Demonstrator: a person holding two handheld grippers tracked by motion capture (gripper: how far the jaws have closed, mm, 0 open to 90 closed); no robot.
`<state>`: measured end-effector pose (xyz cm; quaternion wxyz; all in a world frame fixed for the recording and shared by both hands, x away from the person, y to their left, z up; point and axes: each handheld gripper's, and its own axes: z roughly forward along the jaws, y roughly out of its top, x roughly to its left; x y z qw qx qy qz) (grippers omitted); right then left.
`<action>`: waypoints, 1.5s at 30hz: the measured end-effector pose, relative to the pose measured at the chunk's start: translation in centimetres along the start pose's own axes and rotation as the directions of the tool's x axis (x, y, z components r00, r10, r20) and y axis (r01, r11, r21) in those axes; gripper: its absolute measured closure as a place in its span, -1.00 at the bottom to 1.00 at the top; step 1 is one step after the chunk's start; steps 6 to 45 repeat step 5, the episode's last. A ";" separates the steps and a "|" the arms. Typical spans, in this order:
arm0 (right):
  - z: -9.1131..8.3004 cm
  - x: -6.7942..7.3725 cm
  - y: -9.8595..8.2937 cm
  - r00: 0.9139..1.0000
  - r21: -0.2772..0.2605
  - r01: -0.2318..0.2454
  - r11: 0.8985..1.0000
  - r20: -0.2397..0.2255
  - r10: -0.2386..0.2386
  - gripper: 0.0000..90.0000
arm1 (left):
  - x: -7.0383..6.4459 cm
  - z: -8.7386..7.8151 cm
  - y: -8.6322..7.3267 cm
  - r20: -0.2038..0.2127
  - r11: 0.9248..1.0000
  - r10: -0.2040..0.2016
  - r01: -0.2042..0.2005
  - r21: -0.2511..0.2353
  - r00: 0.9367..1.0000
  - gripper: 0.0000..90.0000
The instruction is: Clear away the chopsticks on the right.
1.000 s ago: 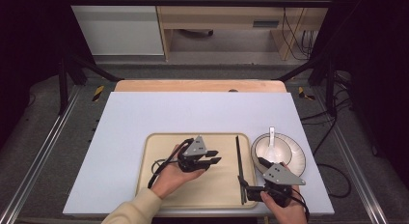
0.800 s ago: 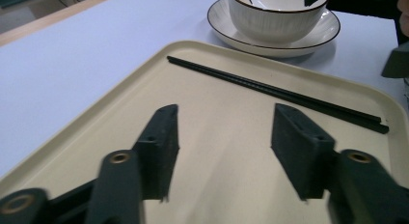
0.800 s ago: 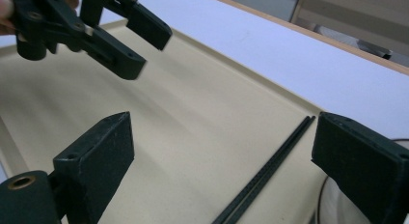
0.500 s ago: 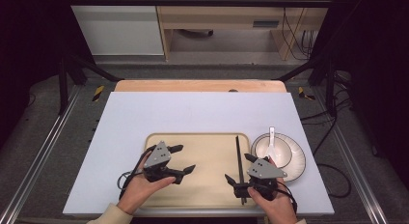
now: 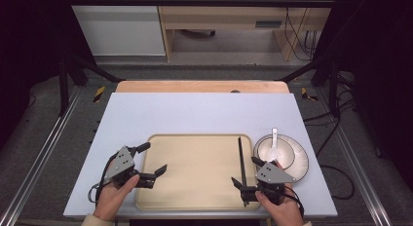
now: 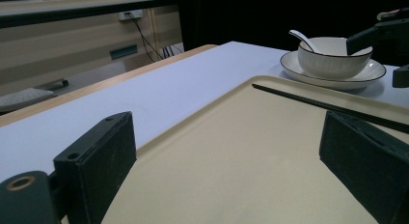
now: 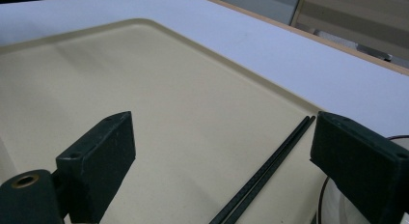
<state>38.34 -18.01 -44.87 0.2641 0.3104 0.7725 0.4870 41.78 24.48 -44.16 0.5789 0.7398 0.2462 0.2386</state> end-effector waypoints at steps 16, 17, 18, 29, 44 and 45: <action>-0.4 -0.3 -0.3 1.000 0.005 -0.016 1.000 0.002 0.016 -0.82 | 1.2 -2.1 -2.1 -0.052 0.999 -0.036 0.037 0.008 0.998 -0.91; -0.4 -0.3 -0.3 1.000 0.005 -0.016 1.000 0.002 0.016 -0.82 | 1.2 -2.1 -2.1 -0.052 0.999 -0.036 0.037 0.008 0.998 -0.91; -0.4 -0.3 -0.3 1.000 0.005 -0.016 1.000 0.002 0.016 -0.82 | 1.2 -2.1 -2.1 -0.052 0.999 -0.036 0.037 0.008 0.998 -0.91; -0.4 -0.3 -0.3 1.000 0.005 -0.016 1.000 0.002 0.016 -0.82 | 1.2 -2.1 -2.1 -0.052 0.999 -0.036 0.037 0.008 0.998 -0.91; -0.4 -0.3 -0.3 1.000 0.005 -0.016 1.000 0.002 0.016 -0.82 | 1.2 -2.1 -2.1 -0.052 0.999 -0.036 0.037 0.008 0.998 -0.91; -0.4 -0.3 -0.3 1.000 0.005 -0.016 1.000 0.002 0.016 -0.82 | 1.2 -2.1 -2.1 -0.052 0.999 -0.036 0.037 0.008 0.998 -0.91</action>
